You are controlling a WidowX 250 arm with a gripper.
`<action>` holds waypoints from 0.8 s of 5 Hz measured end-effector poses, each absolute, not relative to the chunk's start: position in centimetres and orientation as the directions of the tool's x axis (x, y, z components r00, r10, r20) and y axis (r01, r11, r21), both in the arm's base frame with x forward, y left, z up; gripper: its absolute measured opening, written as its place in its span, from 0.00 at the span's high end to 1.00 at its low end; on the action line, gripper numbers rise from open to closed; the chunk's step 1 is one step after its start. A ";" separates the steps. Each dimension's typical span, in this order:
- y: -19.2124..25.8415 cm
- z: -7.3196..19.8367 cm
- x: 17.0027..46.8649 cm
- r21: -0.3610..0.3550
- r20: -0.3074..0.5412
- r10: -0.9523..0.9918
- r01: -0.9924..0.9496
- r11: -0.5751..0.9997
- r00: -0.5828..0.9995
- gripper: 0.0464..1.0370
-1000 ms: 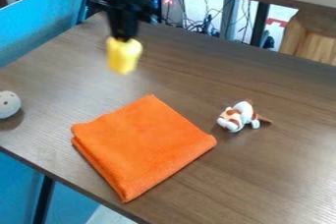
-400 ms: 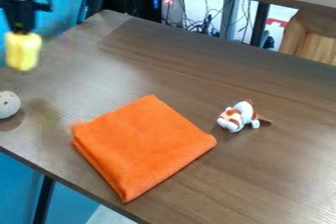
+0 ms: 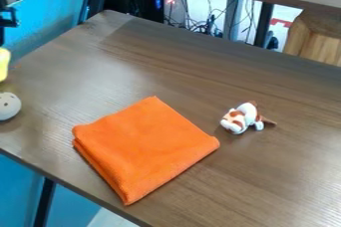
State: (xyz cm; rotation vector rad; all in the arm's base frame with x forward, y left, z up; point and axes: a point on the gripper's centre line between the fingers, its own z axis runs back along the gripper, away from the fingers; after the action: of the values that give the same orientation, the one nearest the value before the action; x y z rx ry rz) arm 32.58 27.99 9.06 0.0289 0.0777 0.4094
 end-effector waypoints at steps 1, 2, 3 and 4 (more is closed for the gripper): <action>27.3 8.5 34.4 -0.049 0.013 0.309 -0.308 0.950 0.951 0.82; 27.1 8.4 35.1 -0.056 0.053 0.275 -0.272 0.961 0.960 0.82; 25.6 8.3 36.2 -0.084 0.082 0.244 -0.238 0.968 0.966 0.82; 24.0 8.3 37.0 -0.098 0.072 0.223 -0.216 0.971 0.972 0.79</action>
State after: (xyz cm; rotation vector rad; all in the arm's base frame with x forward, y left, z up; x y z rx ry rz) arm 37.03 24.02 8.35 -0.0902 -0.0832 0.2218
